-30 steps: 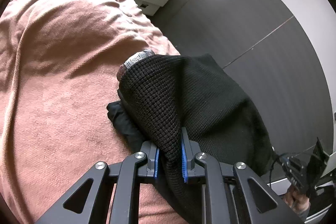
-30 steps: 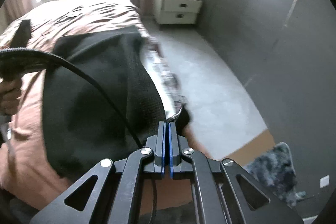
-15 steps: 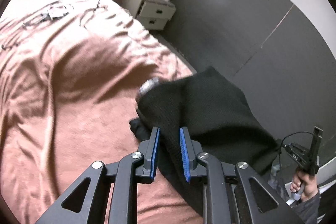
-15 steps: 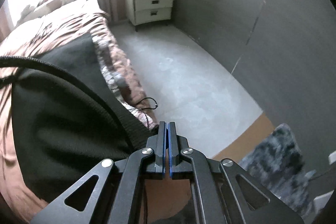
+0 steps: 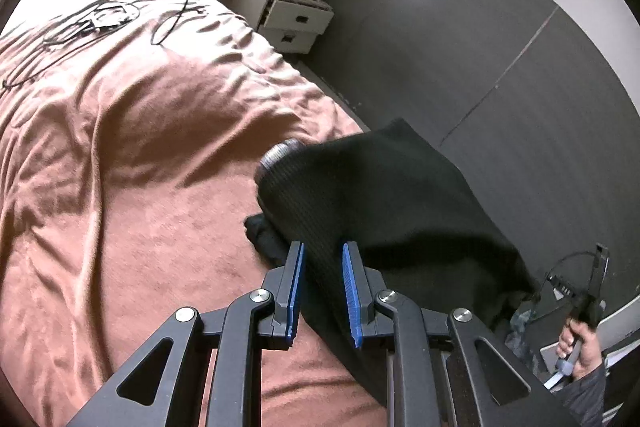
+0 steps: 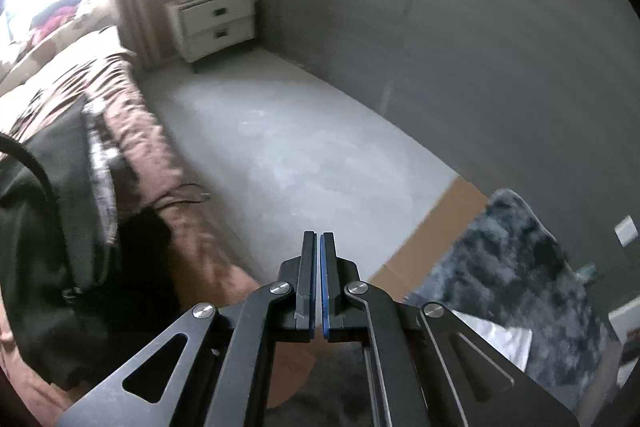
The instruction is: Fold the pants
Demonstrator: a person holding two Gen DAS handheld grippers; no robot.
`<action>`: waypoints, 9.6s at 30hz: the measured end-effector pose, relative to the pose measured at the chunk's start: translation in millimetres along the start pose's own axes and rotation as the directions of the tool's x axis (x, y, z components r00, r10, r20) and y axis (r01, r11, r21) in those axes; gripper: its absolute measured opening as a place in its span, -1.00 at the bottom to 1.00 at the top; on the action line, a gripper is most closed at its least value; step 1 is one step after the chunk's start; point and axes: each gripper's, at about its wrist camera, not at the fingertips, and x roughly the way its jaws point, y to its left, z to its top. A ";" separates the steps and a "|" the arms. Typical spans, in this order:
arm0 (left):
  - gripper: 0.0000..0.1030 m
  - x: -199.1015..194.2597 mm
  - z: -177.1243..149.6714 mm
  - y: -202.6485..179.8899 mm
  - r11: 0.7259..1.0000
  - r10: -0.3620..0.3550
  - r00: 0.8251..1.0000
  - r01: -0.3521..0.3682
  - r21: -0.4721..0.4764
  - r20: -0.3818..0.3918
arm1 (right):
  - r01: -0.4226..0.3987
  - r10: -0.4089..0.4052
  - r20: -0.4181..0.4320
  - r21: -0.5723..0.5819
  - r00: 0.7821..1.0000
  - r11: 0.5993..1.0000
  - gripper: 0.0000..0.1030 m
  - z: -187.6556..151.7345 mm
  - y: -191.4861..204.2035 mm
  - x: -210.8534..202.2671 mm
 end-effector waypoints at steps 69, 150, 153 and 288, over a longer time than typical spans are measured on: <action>-0.88 139.9 50.5 -161.0 0.904 0.139 0.977 -0.059 0.423 -0.160 | -0.733 0.731 -0.069 -0.011 0.679 0.680 -0.42 -28.7 36.9 -22.2; -0.94 182.6 -55.1 -237.0 0.912 0.189 0.924 -0.040 0.408 -0.333 | -0.667 0.691 0.053 0.323 0.721 0.671 0.18 -69.2 26.8 -44.0; -0.94 183.6 -56.2 -239.4 0.907 0.213 0.924 -0.067 0.415 -0.317 | -0.647 0.681 0.033 0.350 0.731 0.678 0.18 -69.3 31.0 -37.8; 0.83 -162.6 -13.1 -41.5 0.985 0.096 0.987 -0.113 0.128 0.132 | -0.239 0.261 0.104 -0.185 0.960 0.953 0.54 15.0 176.7 -183.3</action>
